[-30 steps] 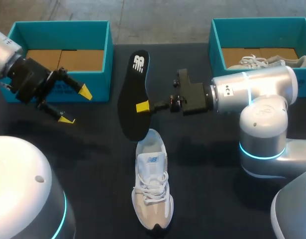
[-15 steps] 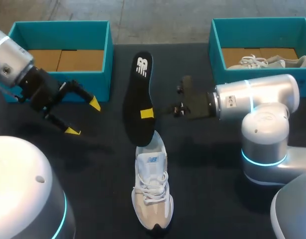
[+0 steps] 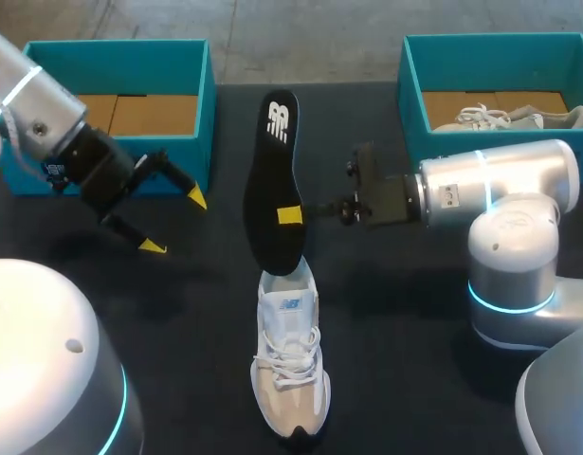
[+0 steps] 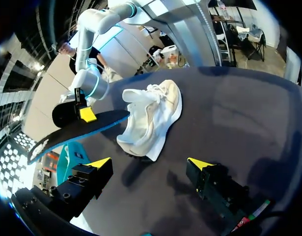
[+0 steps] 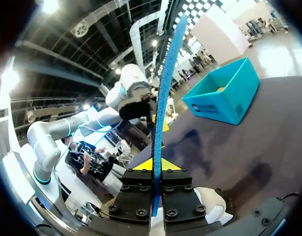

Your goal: Take the shoe out of the shoebox, open the shoe tongue, remove and reinsert the insole, then place the shoe into the shoebox

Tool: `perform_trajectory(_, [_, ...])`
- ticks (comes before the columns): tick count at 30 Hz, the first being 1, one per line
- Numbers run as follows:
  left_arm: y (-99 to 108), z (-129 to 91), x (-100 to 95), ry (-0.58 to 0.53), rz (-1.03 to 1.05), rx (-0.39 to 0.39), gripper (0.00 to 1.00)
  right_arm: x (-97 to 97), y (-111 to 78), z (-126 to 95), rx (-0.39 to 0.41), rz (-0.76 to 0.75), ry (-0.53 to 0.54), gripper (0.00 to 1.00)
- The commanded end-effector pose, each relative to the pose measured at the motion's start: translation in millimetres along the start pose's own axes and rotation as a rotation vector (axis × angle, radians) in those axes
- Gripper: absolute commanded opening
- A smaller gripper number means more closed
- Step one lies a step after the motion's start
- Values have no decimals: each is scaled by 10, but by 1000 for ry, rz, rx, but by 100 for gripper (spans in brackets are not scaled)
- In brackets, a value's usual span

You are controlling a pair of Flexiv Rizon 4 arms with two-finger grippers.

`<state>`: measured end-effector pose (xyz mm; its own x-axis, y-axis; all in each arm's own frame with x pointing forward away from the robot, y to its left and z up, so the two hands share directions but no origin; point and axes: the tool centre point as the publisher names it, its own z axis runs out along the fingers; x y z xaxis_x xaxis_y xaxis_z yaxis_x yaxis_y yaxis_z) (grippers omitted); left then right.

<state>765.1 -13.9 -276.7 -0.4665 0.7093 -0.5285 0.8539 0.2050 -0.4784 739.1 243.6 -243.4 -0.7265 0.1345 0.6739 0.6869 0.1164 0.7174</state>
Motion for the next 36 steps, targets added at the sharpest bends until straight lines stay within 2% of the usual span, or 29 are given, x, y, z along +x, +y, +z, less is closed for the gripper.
perform_trajectory(1, [12, -10, -61, 34, -1, -1, 100, -1, -6, 6, 1, -1, 1, 0])
perform_trajectory(13, [12, -10, -61, 34, -1, -1, 100, -1, -6, 6, 1, -1, 1, 0])
perform_trajectory(15, [29, 49, -101, -3, -38, 2, 100, -1, -6, 6, 1, -1, 1, 0])
perform_trajectory(23, [110, 238, -103, -29, -167, 49, 100, -99, -34, 47, 24, -54, -8, 0])
perform_trajectory(32, [103, 465, -60, 33, -216, 104, 100, -95, -93, 60, 33, -105, -3, 0])
perform_trajectory(36, [123, 540, -46, 42, -227, 95, 100, -92, -111, 63, 36, -117, -2, 0])
